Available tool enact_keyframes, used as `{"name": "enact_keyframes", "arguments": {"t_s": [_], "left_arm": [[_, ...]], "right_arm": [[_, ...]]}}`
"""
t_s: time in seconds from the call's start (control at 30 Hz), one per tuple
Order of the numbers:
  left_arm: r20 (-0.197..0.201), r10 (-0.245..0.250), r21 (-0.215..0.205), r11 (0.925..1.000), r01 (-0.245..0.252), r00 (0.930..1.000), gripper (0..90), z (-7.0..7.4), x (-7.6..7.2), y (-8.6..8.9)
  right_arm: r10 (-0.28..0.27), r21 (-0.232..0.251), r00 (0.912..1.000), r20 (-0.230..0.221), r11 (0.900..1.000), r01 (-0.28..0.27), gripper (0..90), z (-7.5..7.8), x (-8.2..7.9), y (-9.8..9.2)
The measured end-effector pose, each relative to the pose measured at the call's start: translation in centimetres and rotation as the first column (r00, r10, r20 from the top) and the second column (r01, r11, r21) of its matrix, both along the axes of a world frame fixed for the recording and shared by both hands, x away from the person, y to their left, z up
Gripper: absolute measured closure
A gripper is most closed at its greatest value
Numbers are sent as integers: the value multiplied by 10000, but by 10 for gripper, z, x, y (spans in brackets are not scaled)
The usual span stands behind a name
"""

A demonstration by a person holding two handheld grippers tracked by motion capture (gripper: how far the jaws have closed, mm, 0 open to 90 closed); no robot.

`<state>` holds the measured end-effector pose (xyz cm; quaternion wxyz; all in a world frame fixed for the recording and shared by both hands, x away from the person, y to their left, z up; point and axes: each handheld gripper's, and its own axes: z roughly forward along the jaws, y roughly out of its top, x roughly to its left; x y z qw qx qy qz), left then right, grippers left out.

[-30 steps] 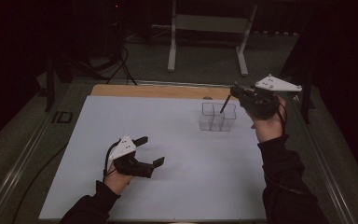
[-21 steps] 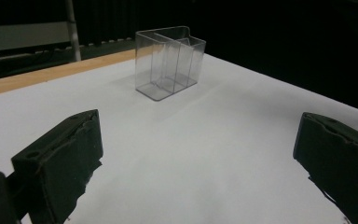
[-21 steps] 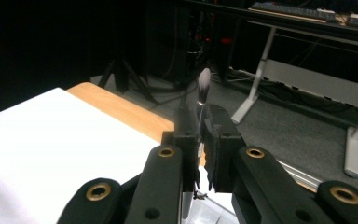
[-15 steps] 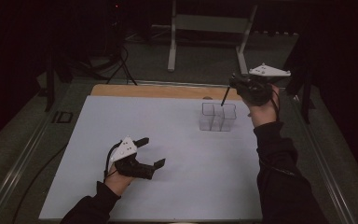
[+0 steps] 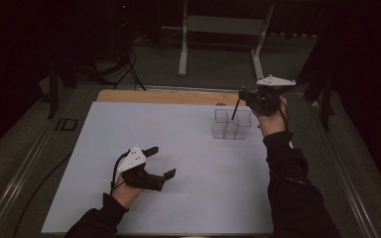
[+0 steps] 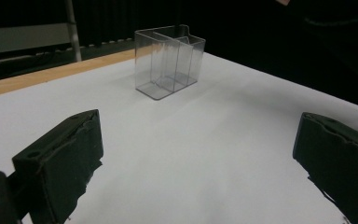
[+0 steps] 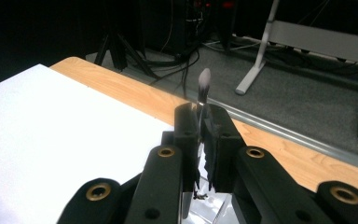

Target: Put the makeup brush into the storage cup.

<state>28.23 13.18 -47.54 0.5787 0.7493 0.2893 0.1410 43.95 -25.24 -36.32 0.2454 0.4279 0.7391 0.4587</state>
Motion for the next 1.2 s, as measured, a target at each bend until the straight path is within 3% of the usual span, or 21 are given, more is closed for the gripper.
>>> {"name": "enact_keyframes", "arguments": {"t_s": [0.47,0.73,0.97,1.2], "left_arm": [[-126,-62,-93,9999,61,9999,31,-1,1,0],[-141,-60,-93,9999,58,9999,31,-1,1,0],[-184,-70,-122,9999,68,9998,31,-2,1,1],[-189,-60,-121,9999,57,9998,31,-2,1,1]], "right_arm": [[-181,-189,9987,-467,9997,172,843,-19,9,2],[-425,-607,9968,-679,9974,384,843,-32,14,4],[-352,-587,9947,-969,9978,296,842,-41,16,6],[-93,-626,9880,-1543,9980,-4,842,-54,18,11]]}}
